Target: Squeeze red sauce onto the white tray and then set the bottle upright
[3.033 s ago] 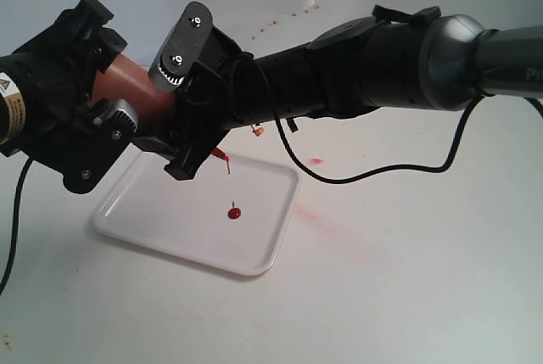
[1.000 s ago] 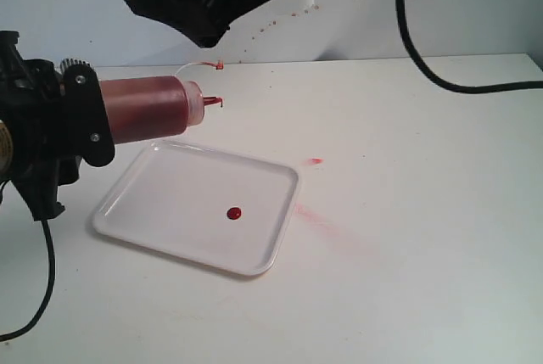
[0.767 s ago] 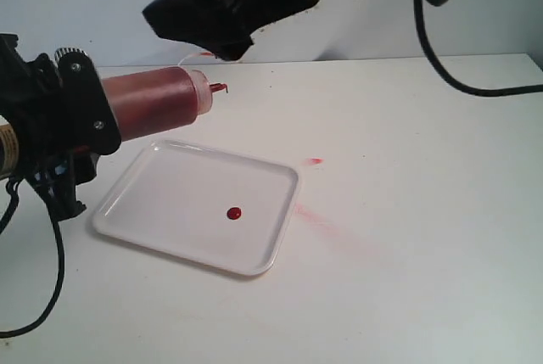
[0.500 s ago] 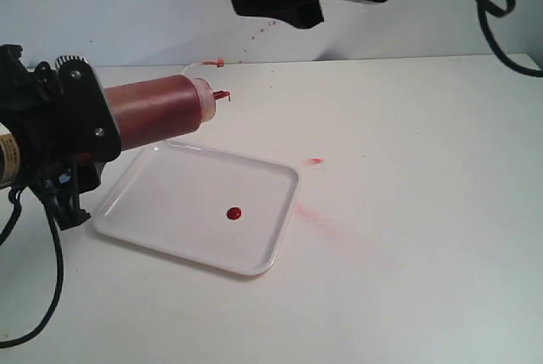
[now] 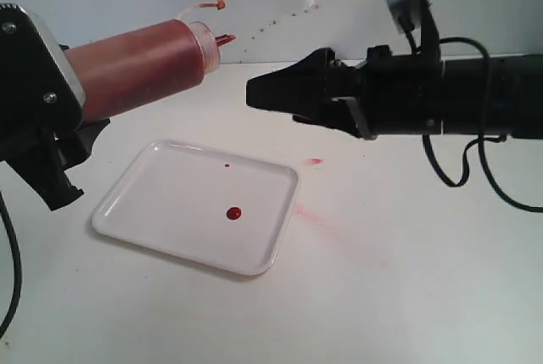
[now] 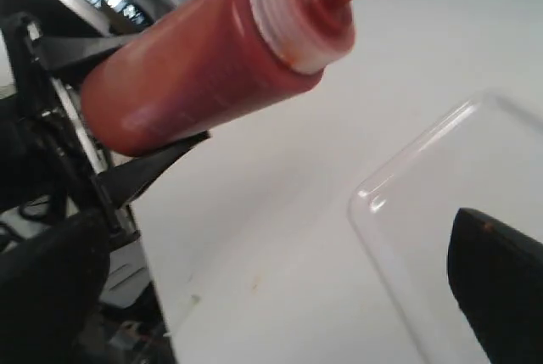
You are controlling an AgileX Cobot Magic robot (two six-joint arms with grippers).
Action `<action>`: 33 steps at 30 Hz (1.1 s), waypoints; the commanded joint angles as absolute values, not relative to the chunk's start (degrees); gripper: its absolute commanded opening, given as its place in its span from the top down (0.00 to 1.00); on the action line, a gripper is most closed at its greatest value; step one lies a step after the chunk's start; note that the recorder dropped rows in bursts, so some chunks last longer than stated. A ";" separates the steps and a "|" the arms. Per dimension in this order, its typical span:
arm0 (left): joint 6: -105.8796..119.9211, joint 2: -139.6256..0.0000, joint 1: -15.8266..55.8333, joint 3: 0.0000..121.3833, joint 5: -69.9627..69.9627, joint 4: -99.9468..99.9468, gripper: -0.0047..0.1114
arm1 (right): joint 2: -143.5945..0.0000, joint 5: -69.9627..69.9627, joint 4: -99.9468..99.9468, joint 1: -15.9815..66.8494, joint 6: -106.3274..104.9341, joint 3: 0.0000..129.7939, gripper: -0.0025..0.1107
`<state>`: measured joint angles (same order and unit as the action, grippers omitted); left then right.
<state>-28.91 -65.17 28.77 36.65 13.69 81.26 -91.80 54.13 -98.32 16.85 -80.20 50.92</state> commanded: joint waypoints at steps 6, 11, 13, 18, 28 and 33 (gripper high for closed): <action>-33.38 -63.25 28.93 36.16 11.49 81.20 0.96 | -103.38 69.96 -99.95 16.60 -87.81 55.05 0.05; -34.65 -62.43 28.93 36.16 10.04 81.20 0.96 | -107.77 69.96 -99.95 18.25 -93.64 57.56 0.05; -35.43 -62.43 28.93 36.16 9.17 81.20 0.96 | -109.21 69.96 -99.95 19.79 -97.18 58.71 0.05; -36.26 -62.33 28.93 36.16 8.81 81.30 0.96 | -110.37 69.96 -99.95 24.65 -105.29 61.49 0.05; -38.06 -62.33 28.93 36.16 5.11 81.30 0.96 | -110.37 69.96 -99.95 26.83 -105.57 68.18 0.05; -38.70 -62.33 28.93 36.16 4.68 81.30 0.96 | -110.37 68.75 -99.95 26.83 -105.34 68.76 0.05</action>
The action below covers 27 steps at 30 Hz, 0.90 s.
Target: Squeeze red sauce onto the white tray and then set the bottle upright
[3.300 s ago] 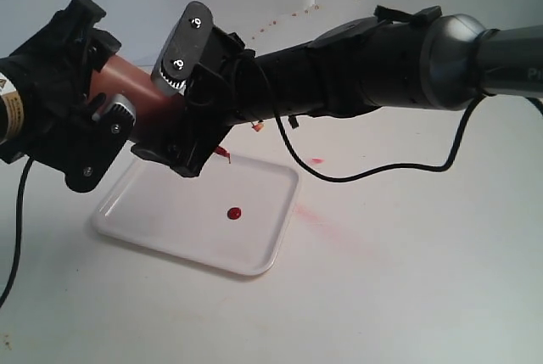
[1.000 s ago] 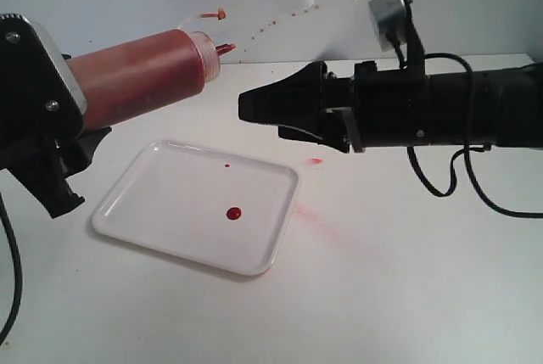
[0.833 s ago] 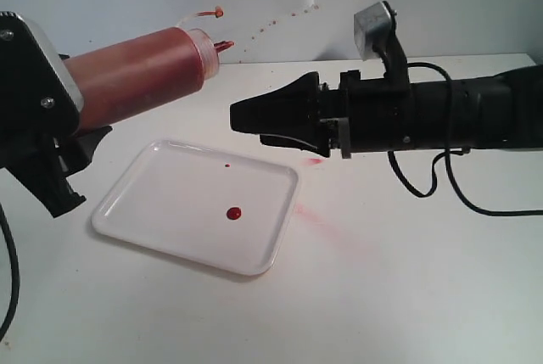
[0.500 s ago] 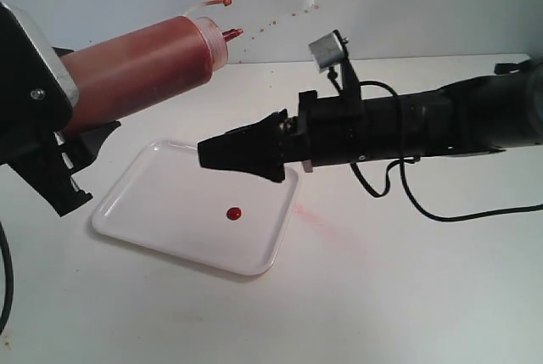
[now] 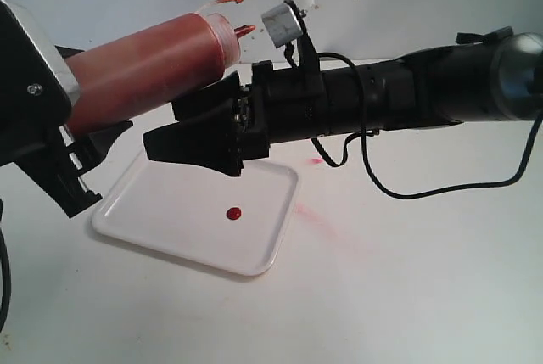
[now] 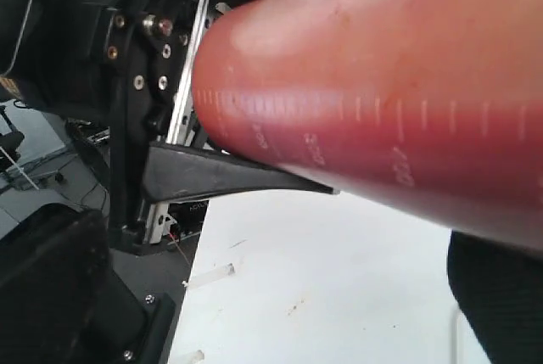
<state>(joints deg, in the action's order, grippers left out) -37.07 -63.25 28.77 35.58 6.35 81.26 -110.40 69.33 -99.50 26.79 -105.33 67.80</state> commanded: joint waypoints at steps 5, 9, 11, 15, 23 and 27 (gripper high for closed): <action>-39.10 -62.33 28.93 36.16 2.31 81.30 0.96 | -110.37 67.78 -99.95 26.83 -108.77 69.46 0.05; -40.77 -62.33 28.93 35.94 2.19 81.19 0.96 | -110.37 68.03 -99.95 26.83 -109.15 71.72 0.05; -40.64 -62.33 28.93 34.93 1.67 81.29 0.96 | -110.37 68.03 -99.95 26.83 -109.15 72.85 0.05; -40.44 -62.33 28.93 33.70 1.29 81.44 0.96 | -110.37 68.03 -99.95 26.83 -109.15 74.83 0.05; -40.26 -61.93 28.93 33.71 1.29 81.44 0.96 | -110.37 64.96 -99.95 26.83 -103.36 74.71 0.05; -39.99 -61.94 28.93 33.71 1.29 81.44 0.96 | -110.59 64.48 -99.95 26.83 -103.36 74.60 0.05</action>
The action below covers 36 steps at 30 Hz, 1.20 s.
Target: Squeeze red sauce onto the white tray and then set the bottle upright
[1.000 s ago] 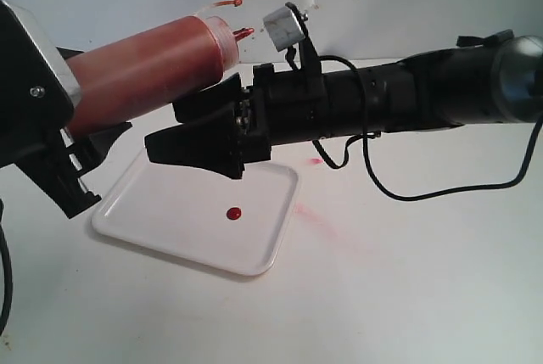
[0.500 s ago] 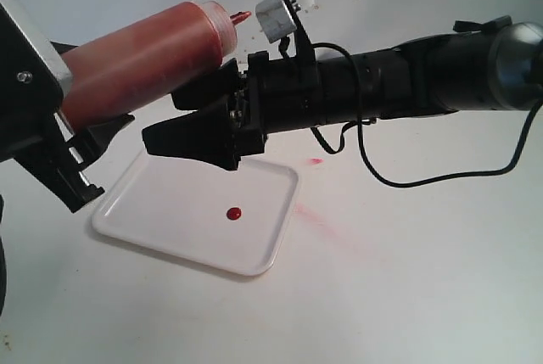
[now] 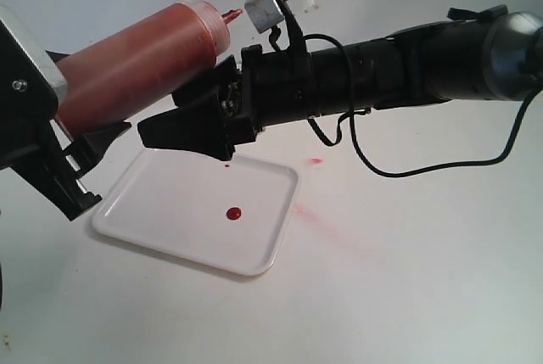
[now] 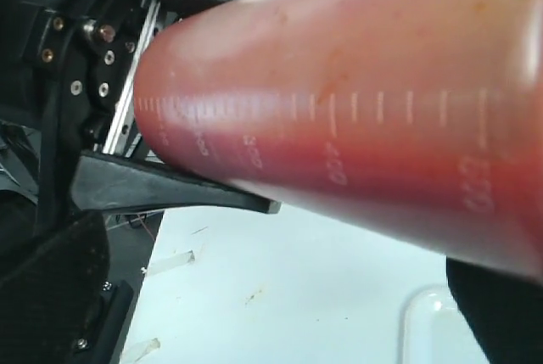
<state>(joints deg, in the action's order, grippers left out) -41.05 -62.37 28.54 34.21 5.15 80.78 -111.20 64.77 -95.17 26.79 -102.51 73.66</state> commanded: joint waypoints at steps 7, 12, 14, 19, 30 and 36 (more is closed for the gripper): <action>-40.02 -61.94 28.93 34.33 1.30 81.44 0.96 | -117.82 64.66 -99.95 26.73 -107.10 74.79 0.05; -40.02 -61.94 28.93 34.33 1.30 81.44 0.96 | -118.40 69.12 -99.95 24.98 -113.53 74.79 0.05; -40.02 -61.94 28.93 34.33 1.30 81.44 0.96 | -118.40 69.96 -99.95 24.49 -115.42 74.79 0.05; -40.39 -62.05 28.93 34.12 0.00 81.28 0.96 | -118.40 69.96 -99.95 24.61 -122.93 74.79 0.05; -40.50 -62.16 28.93 30.81 -2.02 81.28 0.96 | -118.18 69.96 -99.95 24.61 -122.93 74.79 0.05; -40.50 -63.81 28.93 30.35 -1.35 81.28 0.96 | -118.07 69.96 -99.95 24.61 -122.93 74.79 0.05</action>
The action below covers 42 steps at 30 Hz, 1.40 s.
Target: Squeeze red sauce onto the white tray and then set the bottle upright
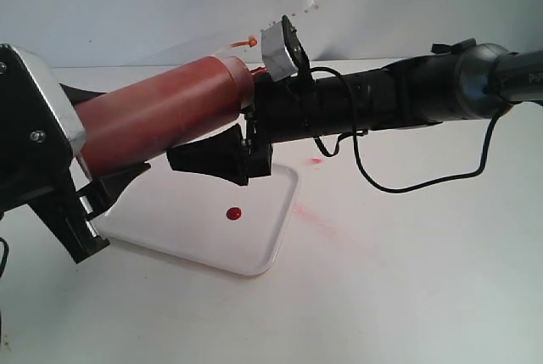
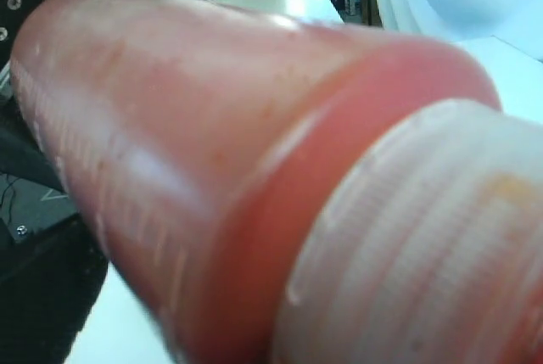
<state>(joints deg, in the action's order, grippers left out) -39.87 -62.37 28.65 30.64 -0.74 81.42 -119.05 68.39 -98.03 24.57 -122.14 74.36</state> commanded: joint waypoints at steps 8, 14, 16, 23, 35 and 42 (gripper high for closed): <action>-40.25 -70.91 28.93 31.10 -0.69 81.52 0.96 | -118.09 69.96 -99.95 24.61 -122.50 74.79 0.05; -40.50 -74.15 28.93 33.81 -2.16 80.55 0.96 | -118.09 69.96 -99.95 24.61 -122.50 74.79 0.05; -40.50 -74.94 28.93 34.41 -2.68 79.62 0.96 | -118.09 69.96 -99.95 24.61 -122.50 74.79 0.05; -40.50 -77.23 28.93 35.76 -5.60 78.19 0.96 | -118.09 69.96 -99.95 24.61 -119.64 74.79 0.05; -40.20 -80.15 28.93 37.69 -8.03 75.50 0.96 | -118.09 69.96 -99.95 24.61 -122.07 74.79 0.09; -40.16 -84.10 28.93 40.94 -13.47 71.10 0.96 | -118.09 69.96 -99.95 24.61 -122.07 74.79 0.35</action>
<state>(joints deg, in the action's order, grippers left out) -41.27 -83.13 28.03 38.28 -3.91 71.41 -118.77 67.95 -100.34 23.65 -121.49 74.36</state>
